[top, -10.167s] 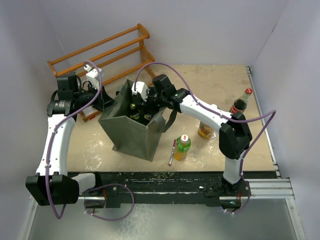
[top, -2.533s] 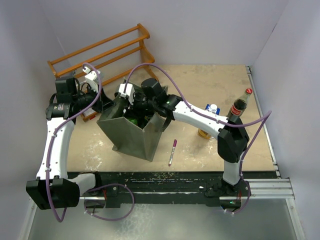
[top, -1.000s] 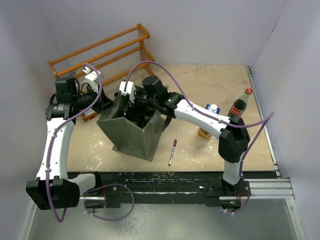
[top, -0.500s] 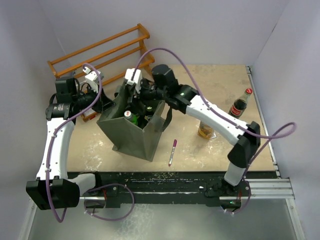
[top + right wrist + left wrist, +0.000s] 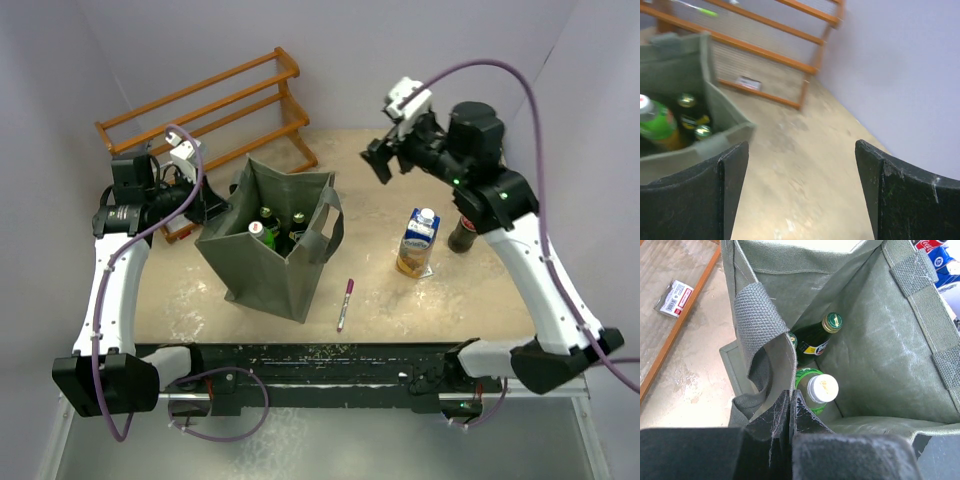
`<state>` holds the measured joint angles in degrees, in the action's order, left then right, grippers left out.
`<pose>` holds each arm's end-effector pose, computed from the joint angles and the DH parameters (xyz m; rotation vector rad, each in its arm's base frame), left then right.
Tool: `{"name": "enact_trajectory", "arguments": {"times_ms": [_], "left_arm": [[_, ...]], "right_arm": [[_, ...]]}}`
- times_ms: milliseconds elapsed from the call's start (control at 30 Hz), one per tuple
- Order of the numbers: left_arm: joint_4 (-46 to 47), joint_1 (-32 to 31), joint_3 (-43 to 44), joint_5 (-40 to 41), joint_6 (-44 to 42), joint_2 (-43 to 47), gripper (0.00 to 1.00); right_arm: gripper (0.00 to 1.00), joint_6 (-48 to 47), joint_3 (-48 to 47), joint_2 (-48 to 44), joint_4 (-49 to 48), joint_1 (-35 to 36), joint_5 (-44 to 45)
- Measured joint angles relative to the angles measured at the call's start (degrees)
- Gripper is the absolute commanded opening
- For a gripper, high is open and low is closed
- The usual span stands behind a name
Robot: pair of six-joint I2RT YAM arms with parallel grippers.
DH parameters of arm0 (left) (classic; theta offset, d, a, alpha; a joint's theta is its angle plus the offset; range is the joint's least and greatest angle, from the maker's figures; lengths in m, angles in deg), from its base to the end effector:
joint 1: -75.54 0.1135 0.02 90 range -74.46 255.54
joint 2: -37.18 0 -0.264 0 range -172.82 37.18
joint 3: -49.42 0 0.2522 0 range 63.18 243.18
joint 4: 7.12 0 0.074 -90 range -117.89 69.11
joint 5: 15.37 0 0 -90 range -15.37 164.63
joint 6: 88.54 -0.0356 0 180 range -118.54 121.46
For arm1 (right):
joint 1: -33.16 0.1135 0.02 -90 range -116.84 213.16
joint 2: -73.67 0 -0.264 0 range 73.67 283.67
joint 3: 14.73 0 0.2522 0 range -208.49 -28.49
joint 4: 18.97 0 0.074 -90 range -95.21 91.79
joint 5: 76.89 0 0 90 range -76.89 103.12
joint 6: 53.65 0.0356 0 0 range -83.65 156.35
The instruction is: Place the beverage into the canvas bag
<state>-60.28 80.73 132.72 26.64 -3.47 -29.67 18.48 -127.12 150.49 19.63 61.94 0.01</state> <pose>0.2379 -0.0049 0.3692 0.4483 2.0290 -0.8094 0.2358 0.1387 0.5115 -0.8049 1.4203 0.3318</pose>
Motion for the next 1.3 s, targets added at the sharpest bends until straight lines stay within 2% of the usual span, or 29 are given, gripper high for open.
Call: {"name": "enact_trajectory", "arguments": {"times_ms": [267,733,933,1300], "left_arm": [[0.5,0.0,0.0,-0.3,1.0,-0.4,0.0],[0.7,0.0,0.0,-0.4,1.3,-0.4,0.0],[0.7,0.0,0.0,-0.3,1.3,-0.2,0.0],[0.7,0.0,0.0,-0.3,1.3,-0.1,0.0]], "right_arm": [[0.88,0.2,6.4,-7.5,3.9,-16.1,7.6],[0.88,4.5,7.5,-3.1,10.6,-41.7,6.8],[0.88,6.3,8.3,0.2,13.1,-46.0,3.1],[0.8,7.2,12.3,1.8,15.1,-46.5,-0.9]]}}
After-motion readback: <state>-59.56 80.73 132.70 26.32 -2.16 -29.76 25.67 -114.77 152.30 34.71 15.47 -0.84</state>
